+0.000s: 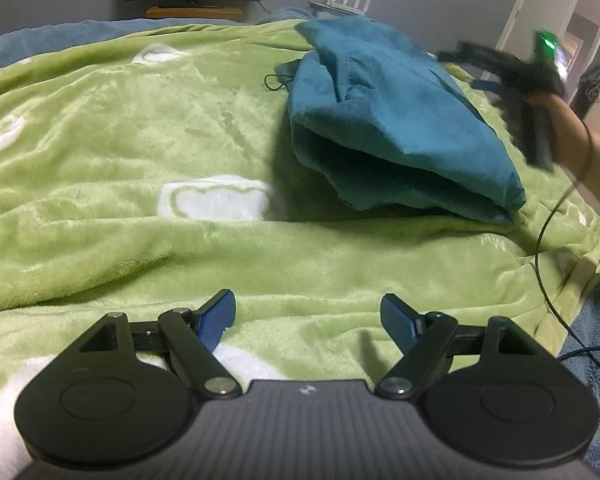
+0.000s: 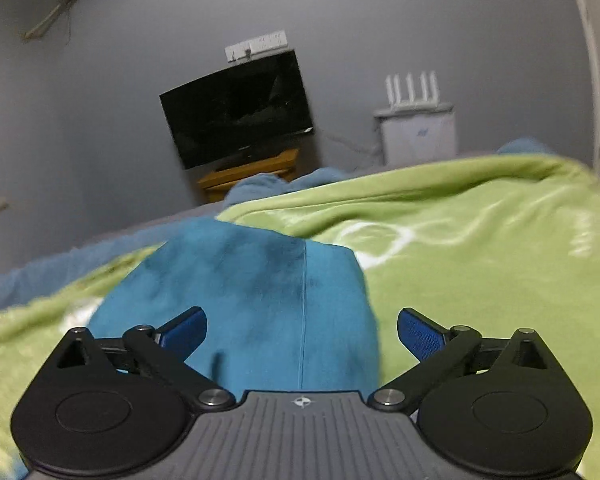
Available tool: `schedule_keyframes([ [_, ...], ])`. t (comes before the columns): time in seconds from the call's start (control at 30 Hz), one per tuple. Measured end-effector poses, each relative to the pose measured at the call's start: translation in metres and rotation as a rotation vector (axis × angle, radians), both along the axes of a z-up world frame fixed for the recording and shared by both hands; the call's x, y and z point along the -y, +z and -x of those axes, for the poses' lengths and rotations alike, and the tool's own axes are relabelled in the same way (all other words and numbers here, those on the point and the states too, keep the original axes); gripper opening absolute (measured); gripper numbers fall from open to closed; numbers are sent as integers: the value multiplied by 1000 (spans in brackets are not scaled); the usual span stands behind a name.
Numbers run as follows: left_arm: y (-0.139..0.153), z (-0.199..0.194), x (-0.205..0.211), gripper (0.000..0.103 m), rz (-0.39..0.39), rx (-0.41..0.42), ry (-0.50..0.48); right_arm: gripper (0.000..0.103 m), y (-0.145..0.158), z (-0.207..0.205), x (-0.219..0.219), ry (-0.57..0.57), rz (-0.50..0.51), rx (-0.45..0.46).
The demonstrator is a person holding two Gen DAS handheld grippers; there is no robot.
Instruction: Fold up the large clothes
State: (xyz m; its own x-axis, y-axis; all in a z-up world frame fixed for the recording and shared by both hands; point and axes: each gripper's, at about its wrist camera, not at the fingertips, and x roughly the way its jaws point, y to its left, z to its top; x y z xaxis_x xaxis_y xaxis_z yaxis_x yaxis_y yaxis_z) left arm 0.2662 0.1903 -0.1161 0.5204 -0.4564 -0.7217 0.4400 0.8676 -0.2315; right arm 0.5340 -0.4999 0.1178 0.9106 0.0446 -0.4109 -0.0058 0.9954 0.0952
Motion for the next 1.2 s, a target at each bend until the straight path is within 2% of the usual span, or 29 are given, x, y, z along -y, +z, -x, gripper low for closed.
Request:
schedule_keyframes([
  [0.1,0,0,1,79,-2,2,1,103,-5,60,-17,72,110,85],
  [0.2,1,2,2,79,-9,10,2,103,-18,108,-28,176,155,75],
  [0.27,1,3,3,79,-24,16,8,103,-27,123,-37,193,192,3],
  [0.33,2,4,7,79,-53,24,13,103,-45,127,-35,126,231,-93],
  [0.4,3,7,14,79,-101,40,20,103,-54,129,-23,56,182,-197],
  [0.43,3,10,17,79,-121,56,21,103,-50,136,-17,35,133,-210],
  [0.53,9,19,29,82,-159,104,28,102,-33,171,-22,9,132,-170],
  [0.6,14,21,35,87,-139,111,31,103,-28,198,-26,4,117,-167],
  [0.7,25,23,45,101,-40,112,87,103,-29,227,-31,-21,72,-185],
  [0.73,29,26,50,103,-13,135,108,103,-32,239,-37,-41,59,-193],
  [0.77,32,30,55,103,-6,170,124,103,-36,248,-42,-56,54,-204],
  [0.83,29,35,68,103,-49,219,108,103,-53,267,-50,-59,78,-234],
  [0.9,19,34,79,103,-134,216,71,103,-62,266,-63,-38,148,-225],
  [0.97,9,33,84,103,-184,181,40,103,-66,267,-70,-23,171,-194],
  [1.2,1,33,81,103,-197,161,34,103,-73,269,-80,22,186,-136],
])
